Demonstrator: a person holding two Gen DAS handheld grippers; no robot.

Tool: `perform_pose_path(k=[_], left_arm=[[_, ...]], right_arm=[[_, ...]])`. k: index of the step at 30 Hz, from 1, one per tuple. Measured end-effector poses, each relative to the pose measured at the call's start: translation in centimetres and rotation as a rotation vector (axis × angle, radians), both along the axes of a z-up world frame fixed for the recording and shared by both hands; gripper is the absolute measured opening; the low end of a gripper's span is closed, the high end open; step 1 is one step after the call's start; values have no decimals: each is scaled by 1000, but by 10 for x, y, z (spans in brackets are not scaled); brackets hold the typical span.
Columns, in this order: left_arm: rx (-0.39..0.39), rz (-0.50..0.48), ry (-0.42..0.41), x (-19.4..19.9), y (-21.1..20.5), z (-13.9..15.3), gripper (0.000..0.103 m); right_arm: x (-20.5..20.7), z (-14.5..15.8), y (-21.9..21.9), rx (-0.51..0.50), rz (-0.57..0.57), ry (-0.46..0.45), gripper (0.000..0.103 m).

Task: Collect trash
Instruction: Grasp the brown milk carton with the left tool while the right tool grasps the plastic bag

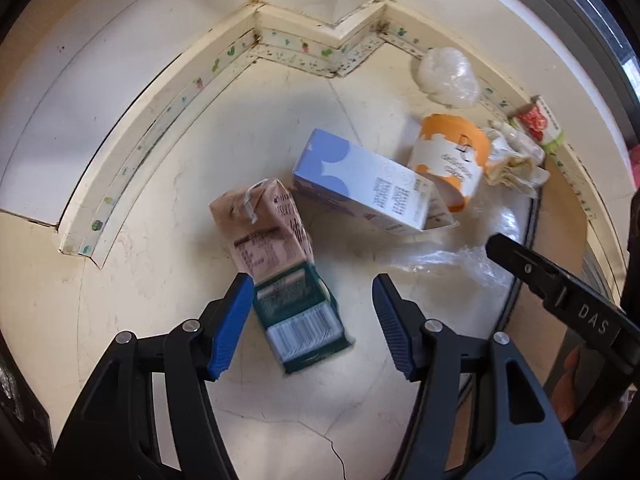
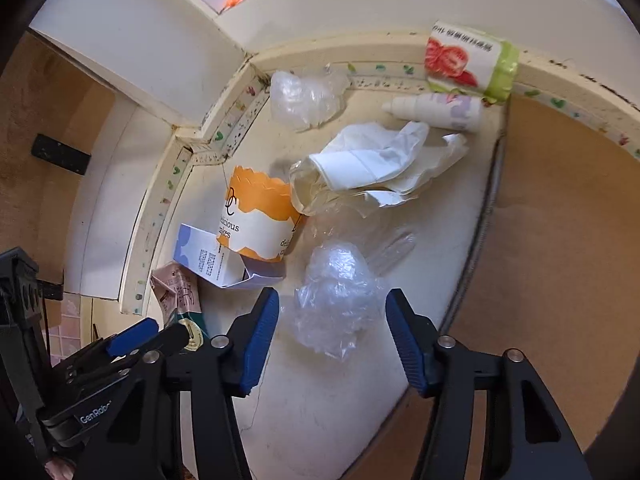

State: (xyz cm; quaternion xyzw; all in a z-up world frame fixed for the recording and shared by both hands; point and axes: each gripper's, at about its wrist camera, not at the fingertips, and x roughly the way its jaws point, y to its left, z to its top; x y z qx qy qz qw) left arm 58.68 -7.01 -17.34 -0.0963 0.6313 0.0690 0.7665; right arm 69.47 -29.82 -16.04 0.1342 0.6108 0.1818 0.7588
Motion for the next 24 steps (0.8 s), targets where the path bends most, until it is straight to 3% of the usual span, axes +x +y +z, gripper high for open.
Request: perform_pose_path(k=[2,4,10,18,24], left_arm=[[4,3,-6,2,2,-4,53],[-16,3,8,4,4,-8,34],[-21,5,-18,0,6,-8,33],[-8,-20,-30,-10,9,-4,32],[-39,-66,-65,-37,14,21,30]], right_arm=[[1,-5,5,-3,12,3,45],[1,-9,9,-8,20,-2,39],[-8,-3,16,-36,34,-35,26],[-37,9,18,-12,36,-56,23],[-65,25,15,47,24,-66,22]])
